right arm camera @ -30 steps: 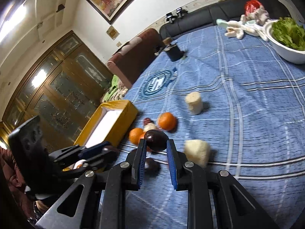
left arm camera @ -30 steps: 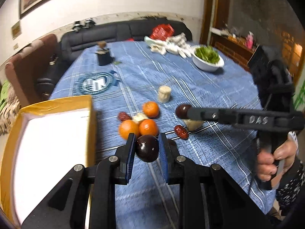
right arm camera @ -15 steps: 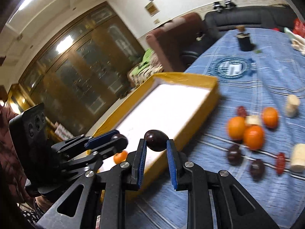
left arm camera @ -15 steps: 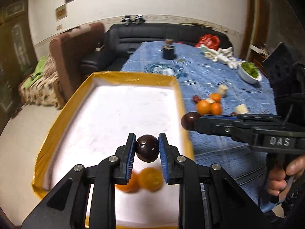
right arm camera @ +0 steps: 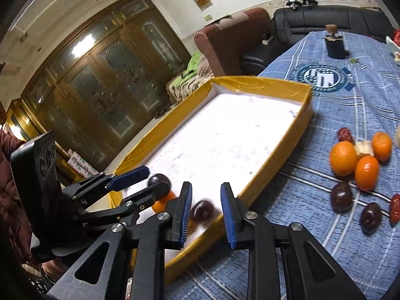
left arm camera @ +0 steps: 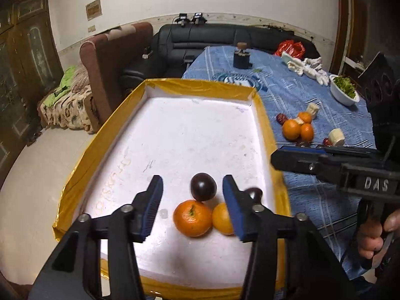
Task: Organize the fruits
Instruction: 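Return the left tool to the fruit and grasp another dark plum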
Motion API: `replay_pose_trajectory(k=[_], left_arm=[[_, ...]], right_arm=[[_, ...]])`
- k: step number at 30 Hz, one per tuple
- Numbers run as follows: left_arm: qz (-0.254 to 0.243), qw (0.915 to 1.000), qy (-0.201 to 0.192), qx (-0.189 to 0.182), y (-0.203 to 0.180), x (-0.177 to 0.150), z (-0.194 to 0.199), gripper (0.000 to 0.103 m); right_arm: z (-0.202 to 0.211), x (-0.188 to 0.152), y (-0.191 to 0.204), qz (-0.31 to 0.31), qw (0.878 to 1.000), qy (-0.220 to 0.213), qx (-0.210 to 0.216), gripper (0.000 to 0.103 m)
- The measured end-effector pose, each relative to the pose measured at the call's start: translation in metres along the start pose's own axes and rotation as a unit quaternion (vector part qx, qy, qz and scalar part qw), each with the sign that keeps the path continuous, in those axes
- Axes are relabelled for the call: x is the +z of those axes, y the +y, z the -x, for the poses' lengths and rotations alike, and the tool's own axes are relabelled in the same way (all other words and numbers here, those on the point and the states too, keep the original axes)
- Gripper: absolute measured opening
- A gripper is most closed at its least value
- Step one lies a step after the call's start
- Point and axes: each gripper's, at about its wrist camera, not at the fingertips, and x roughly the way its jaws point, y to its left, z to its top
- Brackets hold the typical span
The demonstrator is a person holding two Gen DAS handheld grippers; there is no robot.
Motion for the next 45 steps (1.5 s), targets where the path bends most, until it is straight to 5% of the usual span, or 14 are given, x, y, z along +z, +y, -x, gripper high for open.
replay_pose_trajectory(k=[9, 18, 27, 34, 36, 38, 45], left_arm=[[-0.091, 0.9935, -0.029, -0.062, -0.061, 0.01, 0.016, 0.057], [-0.147, 0.9829, 0.007, -0.11, -0.125, 0.019, -0.01, 0.058], [-0.131, 0.9837, 0.065, -0.105, -0.135, 0.025, -0.046, 0.06], [-0.118, 0.9843, 0.083, -0.102, -0.131, 0.029, -0.058, 0.06], [-0.118, 0.9846, 0.083, -0.099, -0.132, 0.032, -0.058, 0.06], [-0.116, 0.9848, 0.086, -0.096, -0.135, 0.034, -0.061, 0.06], [-0.122, 0.9842, 0.095, -0.087, -0.154, 0.042, -0.078, 0.06]], right_arm=[[0.066, -0.009, -0.067, -0.045, 0.997, -0.04, -0.056, 0.028], [0.098, -0.028, -0.116, -0.049, 0.987, -0.018, -0.15, 0.034], [0.07, -0.028, -0.114, -0.029, 0.988, 0.029, -0.15, 0.048], [0.047, -0.02, -0.109, -0.013, 0.987, 0.034, -0.154, 0.049], [0.043, -0.019, -0.109, -0.005, 0.987, 0.033, -0.158, 0.045], [0.043, -0.019, -0.108, 0.003, 0.986, 0.033, -0.164, 0.026], [0.061, -0.022, -0.128, -0.047, 0.99, 0.029, -0.127, 0.025]])
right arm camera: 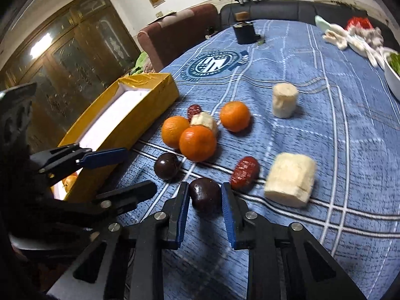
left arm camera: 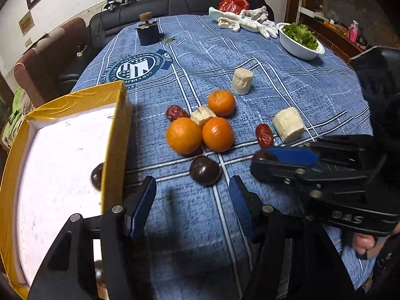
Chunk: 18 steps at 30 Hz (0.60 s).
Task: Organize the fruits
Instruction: 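Return the left tool to the fruit and grasp another dark plum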
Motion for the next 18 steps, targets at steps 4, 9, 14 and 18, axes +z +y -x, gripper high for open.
replay_pose_trajectory(k=[4, 9, 14, 18], left_arm=[[0.004, 1.0, 0.006, 0.003, -0.004, 0.006, -0.012, 0.06], [0.006, 1.0, -0.003, 0.004, -0.006, 0.008, -0.015, 0.059], [0.015, 0.9999, 0.002, -0.002, -0.007, 0.007, -0.022, 0.049], [0.019, 0.9998, -0.007, -0.007, -0.005, 0.006, -0.021, 0.028]], right_arm=[[0.001, 0.001, -0.014, -0.037, 0.999, 0.012, 0.029, 0.025], [0.002, 0.0, -0.018, -0.048, 0.998, 0.016, 0.037, 0.026], [0.003, -0.001, -0.019, -0.053, 0.998, 0.019, 0.041, 0.026], [0.004, 0.0, -0.019, -0.054, 0.997, 0.02, 0.046, 0.026]])
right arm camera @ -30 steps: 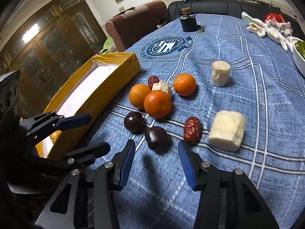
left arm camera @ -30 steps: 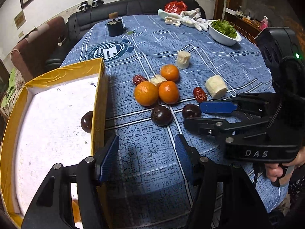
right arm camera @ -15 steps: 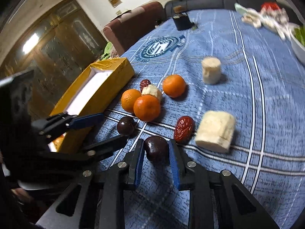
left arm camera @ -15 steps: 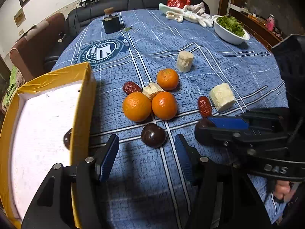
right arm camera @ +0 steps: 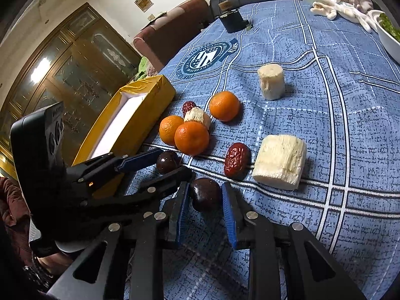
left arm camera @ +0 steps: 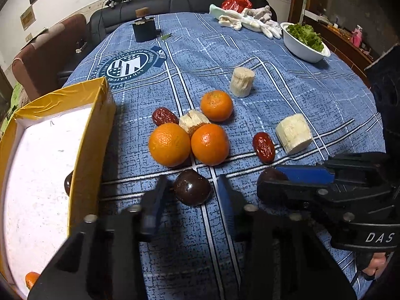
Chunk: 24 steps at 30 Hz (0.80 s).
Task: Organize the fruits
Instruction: 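Return the left tool to the fruit and grasp another dark plum, then carry the plum into the tray with the left gripper and release it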
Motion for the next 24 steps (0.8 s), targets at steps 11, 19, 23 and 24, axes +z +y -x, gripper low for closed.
replay_pose_trajectory(k=[11, 19, 23, 24], left_arm=[[0.007, 0.9996, -0.025, -0.01, 0.004, -0.01, 0.018, 0.025], [0.018, 0.9981, -0.054, -0.021, 0.009, -0.025, 0.052, 0.025], [0.013, 0.9976, -0.061, -0.028, 0.01, -0.034, 0.063, 0.025], [0.011, 0.9976, -0.061, -0.029, 0.01, -0.036, 0.065, 0.025]], right_arm=[[0.005, -0.002, 0.007, 0.018, 1.0, -0.015, 0.007, 0.026], [0.005, -0.004, 0.012, 0.029, 0.999, -0.024, 0.003, 0.025], [0.003, -0.004, 0.017, 0.037, 0.999, -0.029, 0.006, 0.025], [0.003, -0.005, 0.02, 0.039, 0.999, -0.03, 0.005, 0.025]])
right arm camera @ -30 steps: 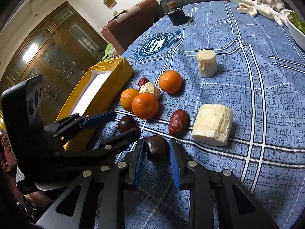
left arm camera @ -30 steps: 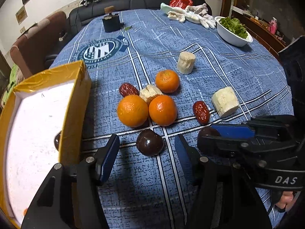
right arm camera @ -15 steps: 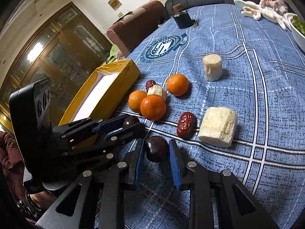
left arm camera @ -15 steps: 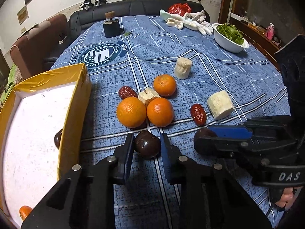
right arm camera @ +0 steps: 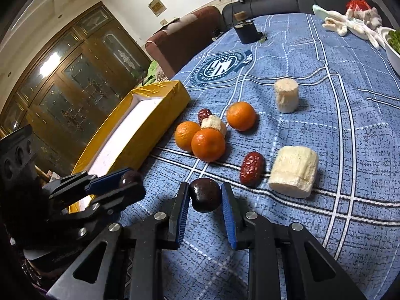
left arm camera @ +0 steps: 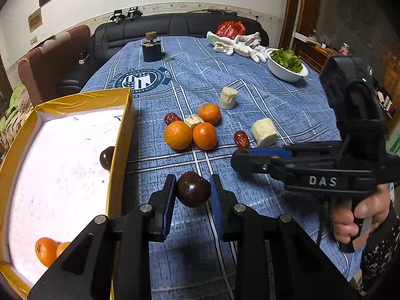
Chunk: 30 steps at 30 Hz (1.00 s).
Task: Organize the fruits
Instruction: 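Carry the plum into the tray with the left gripper and release it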
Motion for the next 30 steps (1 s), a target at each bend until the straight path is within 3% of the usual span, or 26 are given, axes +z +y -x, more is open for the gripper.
replay_pose_trajectory(k=[11, 18, 24, 30], left_arm=[[0.033, 0.999, -0.027, 0.013, 0.033, -0.009, 0.028, 0.025], [0.072, 0.9934, -0.053, 0.072, 0.083, -0.015, 0.055, 0.025], [0.119, 0.9853, -0.043, 0.115, 0.132, -0.028, 0.054, 0.025], [0.148, 0.9804, -0.021, 0.128, 0.156, -0.042, 0.041, 0.025]], right_arm=[[-0.008, 0.013, 0.056, 0.042, 0.999, -0.001, 0.016, 0.026], [-0.034, 0.026, 0.109, 0.072, 0.996, -0.003, 0.052, 0.026], [-0.064, 0.039, 0.147, 0.086, 0.993, -0.002, 0.075, 0.026], [-0.103, 0.041, 0.166, 0.095, 0.994, 0.026, 0.054, 0.026]])
